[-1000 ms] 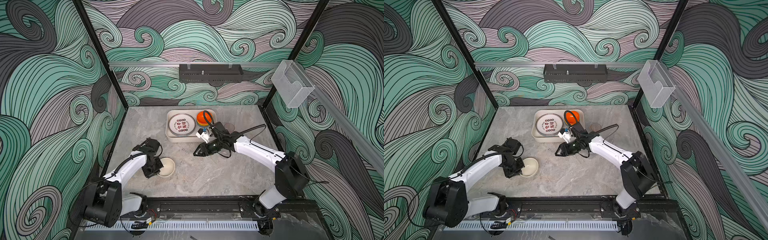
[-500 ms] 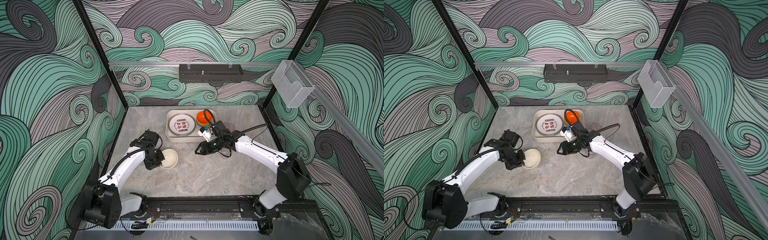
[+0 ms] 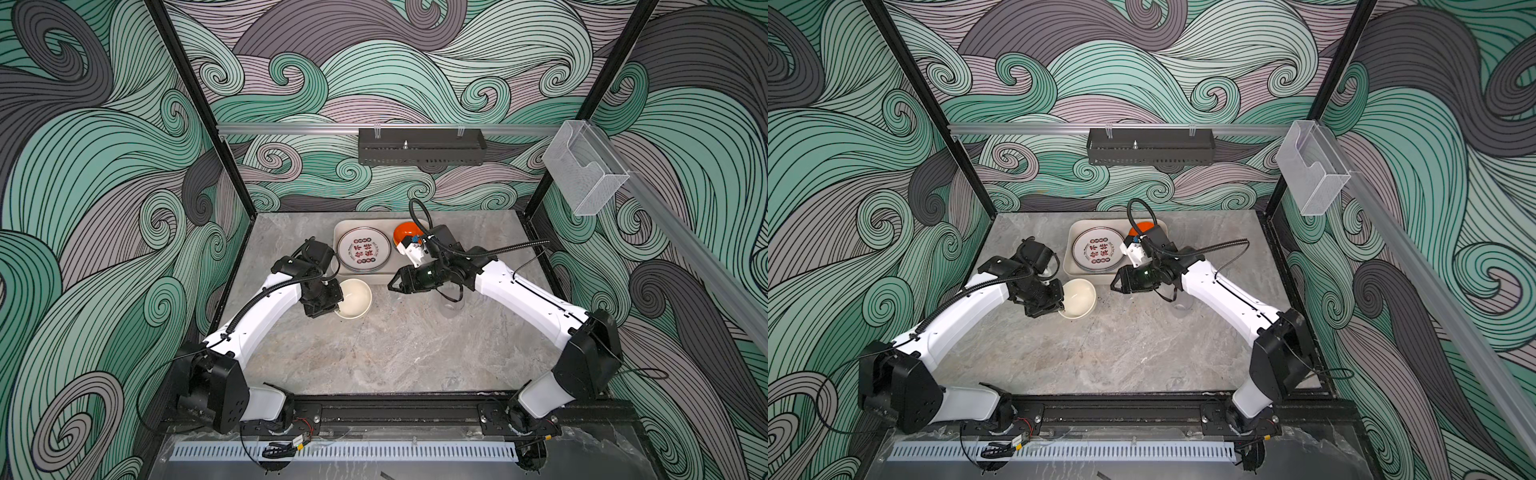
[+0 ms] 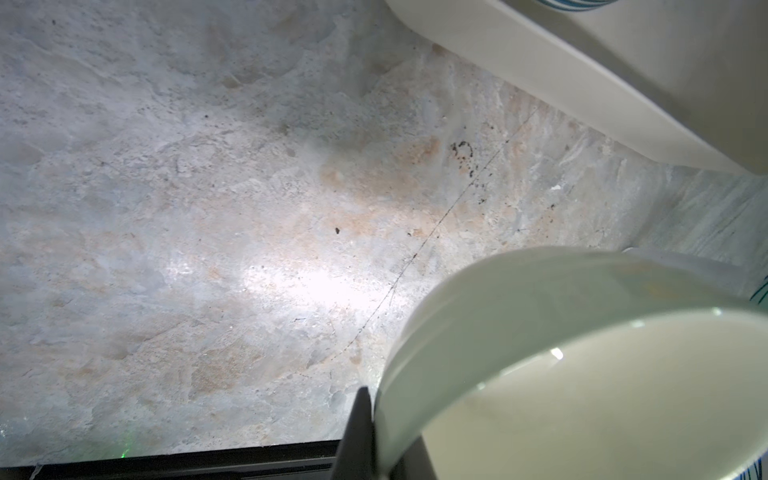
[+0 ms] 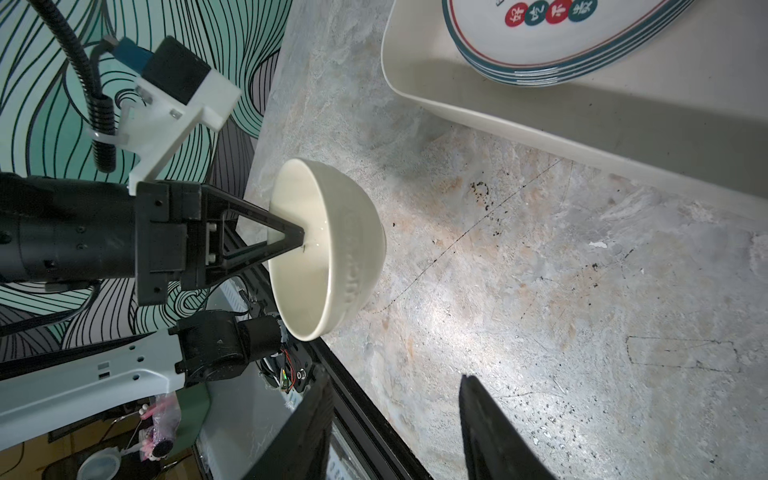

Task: Place the mixed dishes into the plastic bin
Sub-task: 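Close the right gripper on the white bowl rim and lift it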

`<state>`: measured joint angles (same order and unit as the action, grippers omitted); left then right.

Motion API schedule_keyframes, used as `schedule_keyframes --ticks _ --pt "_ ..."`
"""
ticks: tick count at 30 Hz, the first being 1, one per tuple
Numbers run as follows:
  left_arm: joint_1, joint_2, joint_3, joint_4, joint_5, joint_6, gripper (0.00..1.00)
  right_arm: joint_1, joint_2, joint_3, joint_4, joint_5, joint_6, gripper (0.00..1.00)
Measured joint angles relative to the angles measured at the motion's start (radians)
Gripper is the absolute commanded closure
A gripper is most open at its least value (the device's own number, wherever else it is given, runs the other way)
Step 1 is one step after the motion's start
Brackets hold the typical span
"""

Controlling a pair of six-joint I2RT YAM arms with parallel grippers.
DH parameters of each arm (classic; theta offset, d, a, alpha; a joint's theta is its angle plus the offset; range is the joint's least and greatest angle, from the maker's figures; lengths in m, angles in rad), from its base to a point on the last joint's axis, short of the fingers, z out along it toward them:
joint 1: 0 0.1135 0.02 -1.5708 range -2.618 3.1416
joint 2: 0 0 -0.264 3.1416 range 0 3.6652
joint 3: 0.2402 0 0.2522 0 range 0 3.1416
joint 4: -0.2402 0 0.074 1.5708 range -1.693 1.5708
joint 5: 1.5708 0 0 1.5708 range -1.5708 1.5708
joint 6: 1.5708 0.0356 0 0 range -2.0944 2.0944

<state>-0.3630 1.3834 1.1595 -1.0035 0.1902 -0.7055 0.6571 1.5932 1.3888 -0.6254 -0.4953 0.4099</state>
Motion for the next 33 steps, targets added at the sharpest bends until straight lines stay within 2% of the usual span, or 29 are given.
schedule_keyframes --ticks 12,20,28,33 --pt "-0.076 0.119 0.150 -0.020 0.000 0.005 1.00 0.001 0.061 0.070 -0.037 0.010 0.034 0.51" --pt "-0.103 0.145 0.209 -0.029 0.000 0.006 1.00 0.001 0.124 0.116 -0.047 0.022 0.046 0.59" --pt "-0.112 0.173 0.229 -0.036 0.001 0.006 1.00 0.004 0.162 0.139 -0.062 0.045 0.056 0.78" --pt "-0.118 0.186 0.252 -0.043 -0.003 0.002 0.90 0.007 0.180 0.152 -0.090 0.102 0.044 0.88"
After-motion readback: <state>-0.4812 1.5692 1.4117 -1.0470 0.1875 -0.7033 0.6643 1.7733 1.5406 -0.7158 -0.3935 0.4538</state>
